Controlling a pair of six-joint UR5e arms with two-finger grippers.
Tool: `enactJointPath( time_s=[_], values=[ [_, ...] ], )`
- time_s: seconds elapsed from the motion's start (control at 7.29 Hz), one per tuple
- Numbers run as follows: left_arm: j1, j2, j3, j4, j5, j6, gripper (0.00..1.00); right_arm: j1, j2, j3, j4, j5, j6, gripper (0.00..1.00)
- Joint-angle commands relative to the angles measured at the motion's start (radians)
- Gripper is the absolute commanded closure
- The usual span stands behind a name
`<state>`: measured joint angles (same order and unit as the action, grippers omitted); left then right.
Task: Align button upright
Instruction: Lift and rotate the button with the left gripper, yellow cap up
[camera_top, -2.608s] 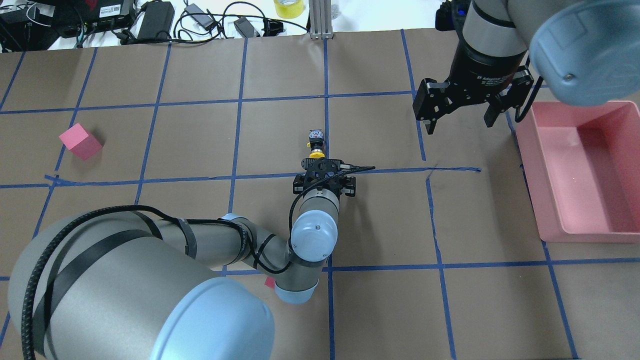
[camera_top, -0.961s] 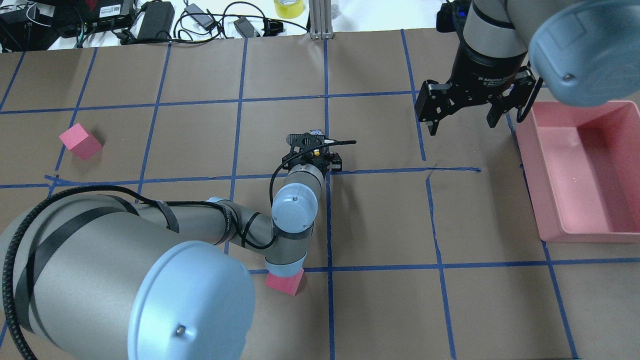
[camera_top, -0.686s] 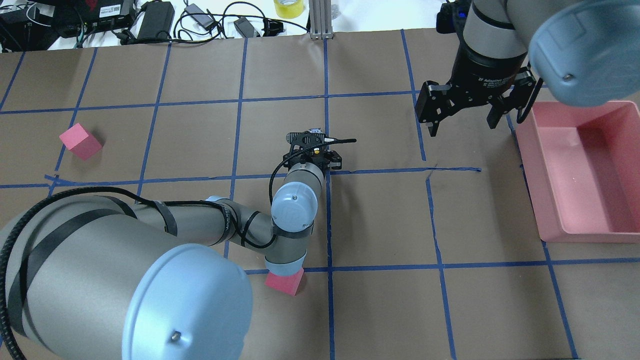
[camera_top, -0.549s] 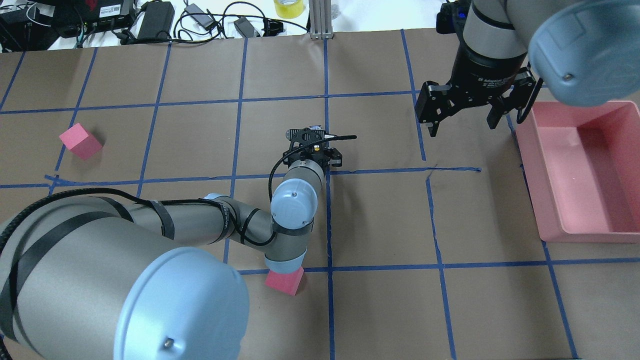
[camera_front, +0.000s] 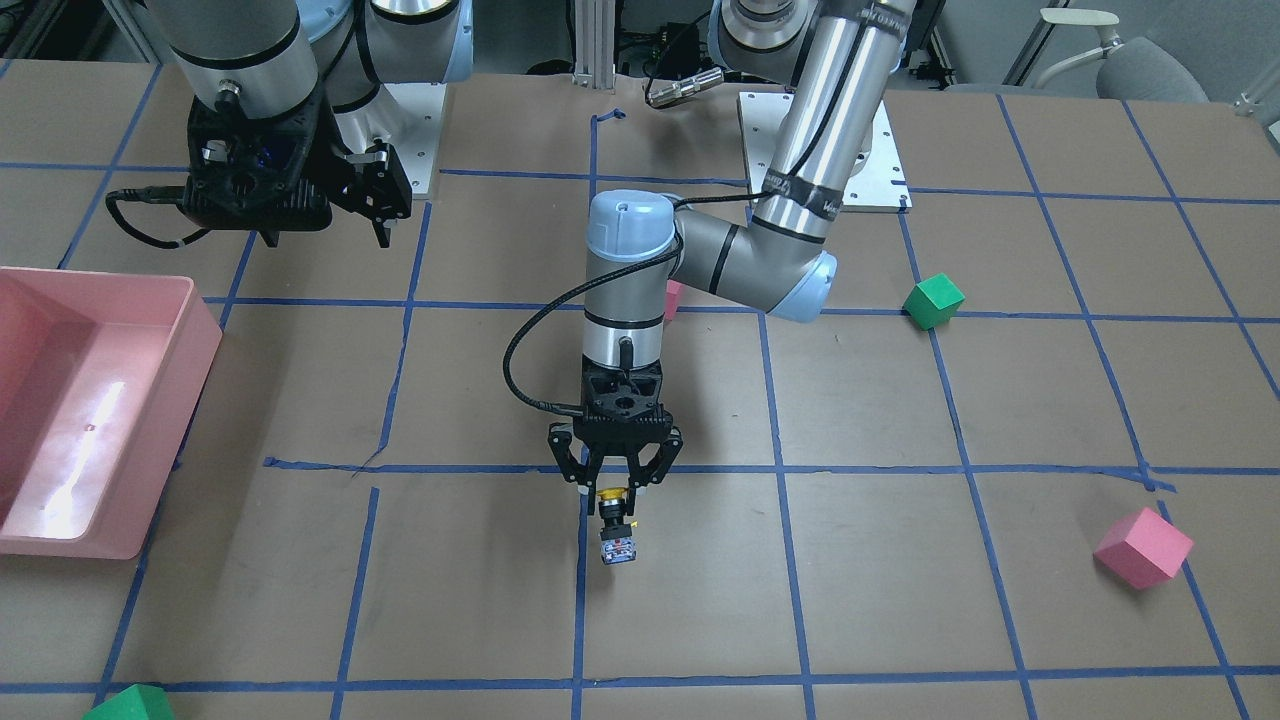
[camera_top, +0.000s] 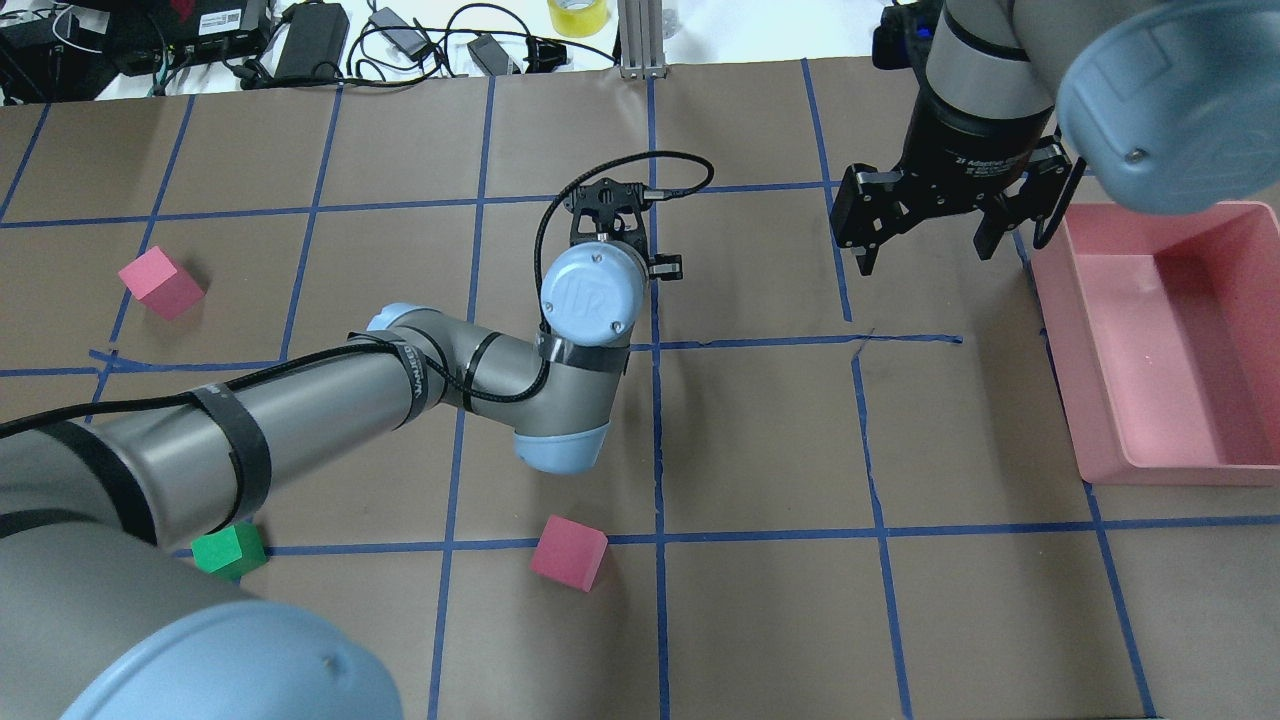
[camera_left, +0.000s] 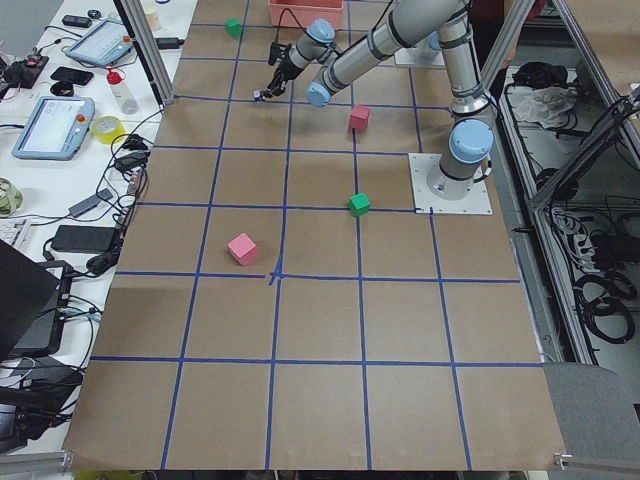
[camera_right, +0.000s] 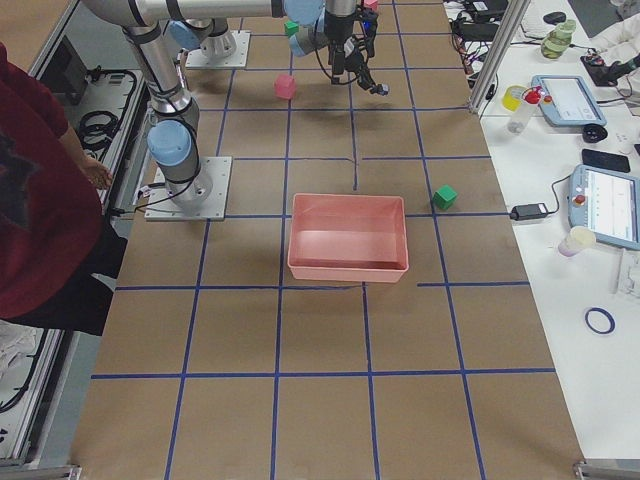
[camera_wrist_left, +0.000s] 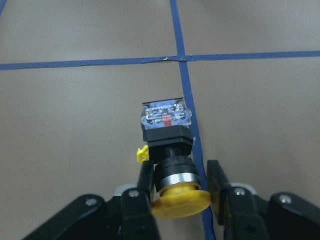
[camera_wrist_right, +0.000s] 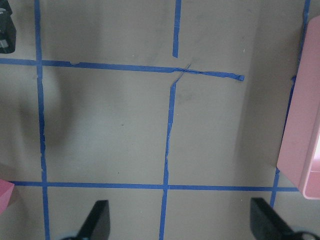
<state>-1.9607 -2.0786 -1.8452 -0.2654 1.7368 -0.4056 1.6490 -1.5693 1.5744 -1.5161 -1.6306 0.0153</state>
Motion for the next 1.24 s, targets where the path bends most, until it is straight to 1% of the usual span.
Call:
enactJointPath(
  time_s=[0.0, 0.14, 0.27, 0.41, 0.55, 1.1],
  values=[
    [0.003, 0.078, 0.157, -0.547, -0.16, -0.282, 0.92, 0.0, 0.0, 0.001, 0.001, 0.0, 0.0, 0.0],
    [0.012, 0.078, 0.187, -0.671, -0.253, -0.4, 0.92, 0.0, 0.0, 0.003, 0.001, 0.0, -0.001, 0.0],
    [0.038, 0.078, 0.192, -0.743, -0.345, -0.445, 0.92, 0.0, 0.0, 0.004, 0.002, 0.0, 0.0, 0.0],
    [0.098, 0.072, 0.19, -0.796, -0.47, -0.447, 0.92, 0.0, 0.0, 0.004, 0.002, -0.002, 0.0, 0.0],
    [0.147, 0.063, 0.187, -0.807, -0.561, -0.449, 0.95, 0.0, -0.001, 0.004, 0.002, -0.003, 0.0, 0.0],
    [0.149, 0.012, 0.196, -0.804, -0.563, -0.444, 0.95, 0.0, -0.001, 0.004, 0.001, -0.008, 0.0, 0.0]
  ],
)
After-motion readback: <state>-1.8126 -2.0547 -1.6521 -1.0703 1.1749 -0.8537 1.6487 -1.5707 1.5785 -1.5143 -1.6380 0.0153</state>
